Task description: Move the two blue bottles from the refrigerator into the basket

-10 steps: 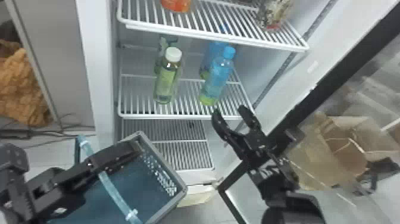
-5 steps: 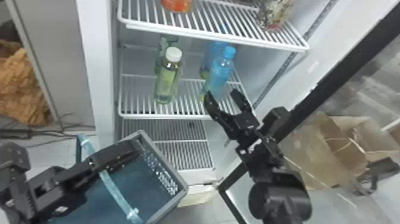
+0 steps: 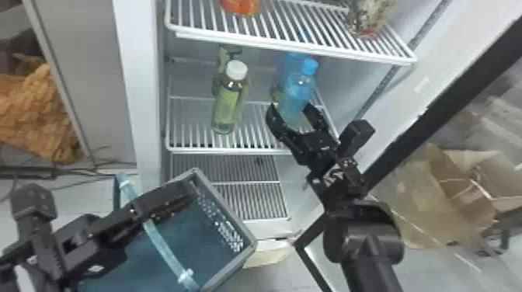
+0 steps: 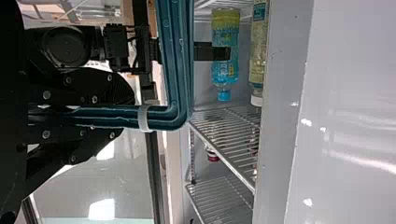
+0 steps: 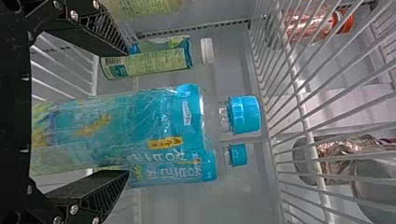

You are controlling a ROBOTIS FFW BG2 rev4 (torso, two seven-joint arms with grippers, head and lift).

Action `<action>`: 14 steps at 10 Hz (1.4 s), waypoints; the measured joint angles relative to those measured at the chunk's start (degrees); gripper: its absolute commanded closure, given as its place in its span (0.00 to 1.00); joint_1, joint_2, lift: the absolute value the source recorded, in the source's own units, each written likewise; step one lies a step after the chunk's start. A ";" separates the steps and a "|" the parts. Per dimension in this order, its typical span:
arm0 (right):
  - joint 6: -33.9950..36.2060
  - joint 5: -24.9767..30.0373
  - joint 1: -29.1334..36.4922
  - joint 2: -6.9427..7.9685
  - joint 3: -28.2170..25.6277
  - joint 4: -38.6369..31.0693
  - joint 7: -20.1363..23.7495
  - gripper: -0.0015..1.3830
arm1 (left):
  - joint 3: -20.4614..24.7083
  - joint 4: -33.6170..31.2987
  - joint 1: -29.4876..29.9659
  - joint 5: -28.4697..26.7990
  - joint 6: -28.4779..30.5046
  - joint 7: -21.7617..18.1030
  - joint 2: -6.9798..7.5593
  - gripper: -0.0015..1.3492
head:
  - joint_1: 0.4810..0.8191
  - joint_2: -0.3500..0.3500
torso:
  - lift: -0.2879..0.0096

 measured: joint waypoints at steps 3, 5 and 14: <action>0.00 1.34 -2.38 -0.22 0.23 2.52 -0.58 0.51 | 0.05 0.00 -0.12 0.00 0.00 0.00 0.00 0.86 | 0.63 0.08 | 0.24; 3.16 -0.64 -2.74 -0.29 -0.02 3.12 -0.60 0.86 | 0.00 0.00 -0.13 0.00 0.06 0.00 0.00 0.86 | 0.63 0.08 | 0.24; 10.63 -5.51 13.78 -0.45 -6.00 -19.99 0.79 0.92 | -0.06 0.00 0.01 0.04 0.14 0.00 0.00 0.86 | 0.63 0.01 | 0.24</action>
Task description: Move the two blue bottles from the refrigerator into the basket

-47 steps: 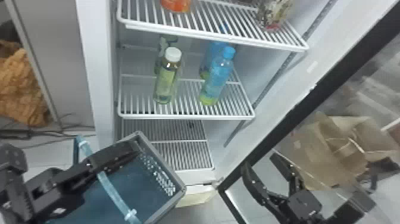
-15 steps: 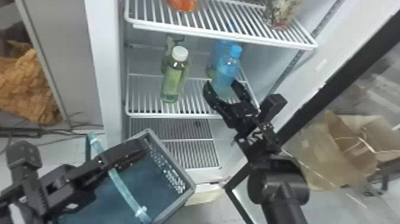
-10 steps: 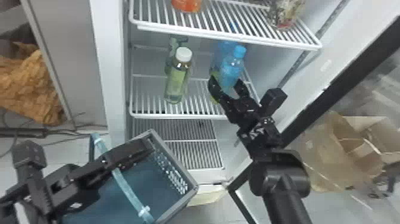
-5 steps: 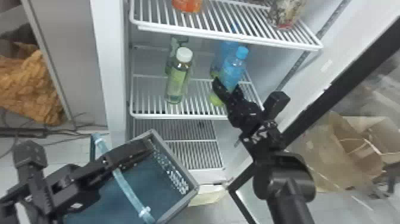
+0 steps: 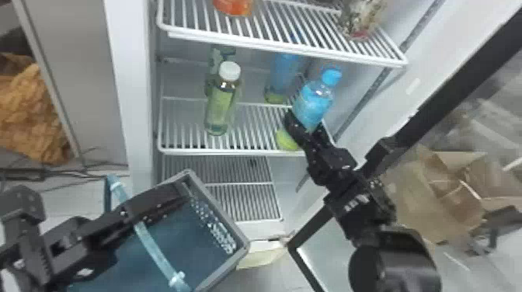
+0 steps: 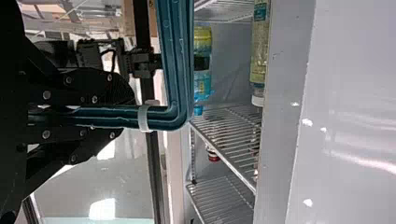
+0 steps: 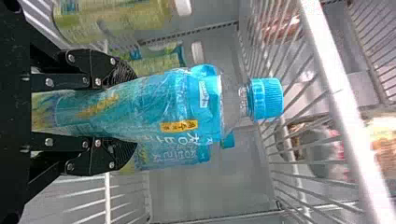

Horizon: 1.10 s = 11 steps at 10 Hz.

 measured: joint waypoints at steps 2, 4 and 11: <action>3.06 -2.28 5.45 0.06 -0.06 -6.64 0.82 0.92 | -0.01 0.00 0.00 0.01 0.06 0.00 0.00 0.86 | 0.63 0.02 | 0.24; 5.23 -4.65 9.43 0.53 0.06 -10.11 2.19 0.92 | -0.07 0.00 0.12 -0.04 0.16 0.00 0.00 0.86 | 0.63 0.04 | 0.24; 20.02 -11.07 15.63 1.39 0.24 -21.98 10.20 0.92 | -0.11 0.14 0.14 -0.07 0.40 0.14 -0.09 0.86 | 0.63 0.15 | 0.24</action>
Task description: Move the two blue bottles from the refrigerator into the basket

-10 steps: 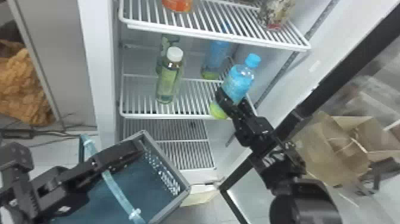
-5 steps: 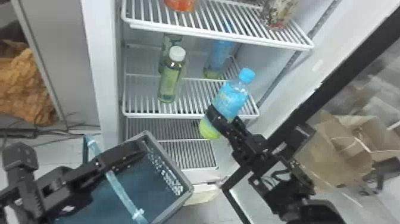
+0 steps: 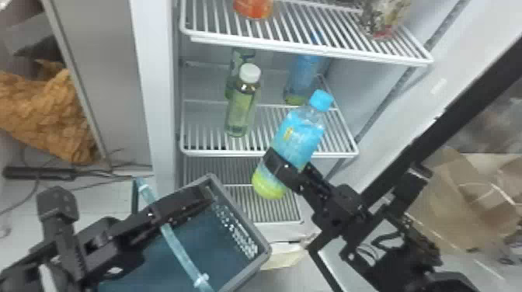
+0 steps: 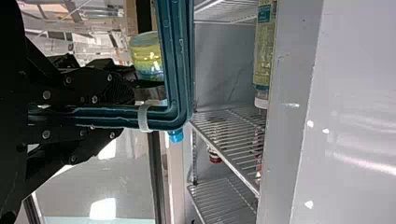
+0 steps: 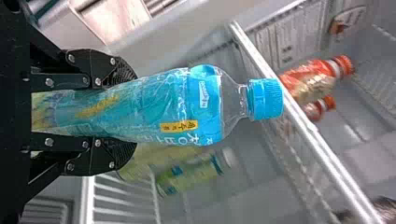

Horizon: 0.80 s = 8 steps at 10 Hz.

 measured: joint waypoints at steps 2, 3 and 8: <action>6.55 -1.95 0.51 -0.42 0.83 -1.75 2.25 0.92 | 0.00 0.11 0.00 -0.08 0.01 0.03 0.00 0.86 | 0.63 0.21 | 0.24; 8.69 -3.07 0.46 -0.88 1.61 -2.20 3.41 0.92 | -0.04 0.23 0.00 -0.09 0.01 0.03 -0.02 0.86 | 0.63 0.24 | 0.24; 22.25 -4.17 -3.12 -3.07 5.65 0.99 8.59 0.10 | -0.16 0.29 -0.27 0.03 -0.11 0.03 -0.18 0.86 | 0.63 0.36 | 0.24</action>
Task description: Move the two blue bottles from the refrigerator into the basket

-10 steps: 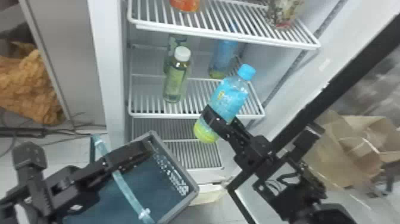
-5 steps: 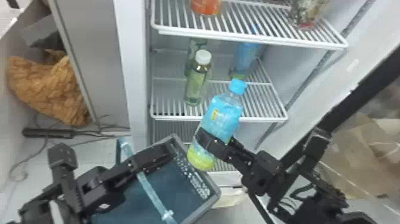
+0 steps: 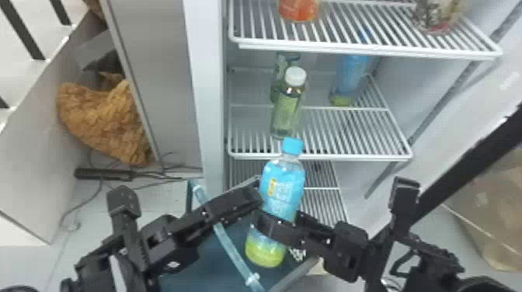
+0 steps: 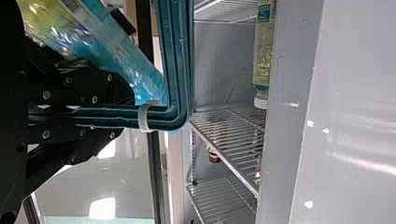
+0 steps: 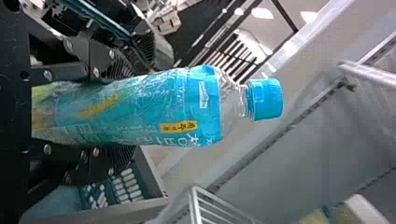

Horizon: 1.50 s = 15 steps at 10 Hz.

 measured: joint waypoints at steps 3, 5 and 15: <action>-2.00 -0.64 -0.78 -0.13 -0.12 1.43 0.14 0.13 | -0.01 0.09 0.08 0.11 0.00 -0.04 0.01 0.86 | 0.63 0.36 | 0.24; -4.40 -0.84 -0.43 0.16 -1.19 1.55 0.01 0.13 | 0.05 0.00 0.13 0.23 0.00 0.01 0.02 0.86 | 0.63 0.34 | 0.24; -41.12 3.01 -4.88 3.29 -10.30 11.70 -12.18 0.13 | -0.06 0.00 0.27 0.25 0.00 0.00 0.00 0.86 | 0.63 0.00 | 0.24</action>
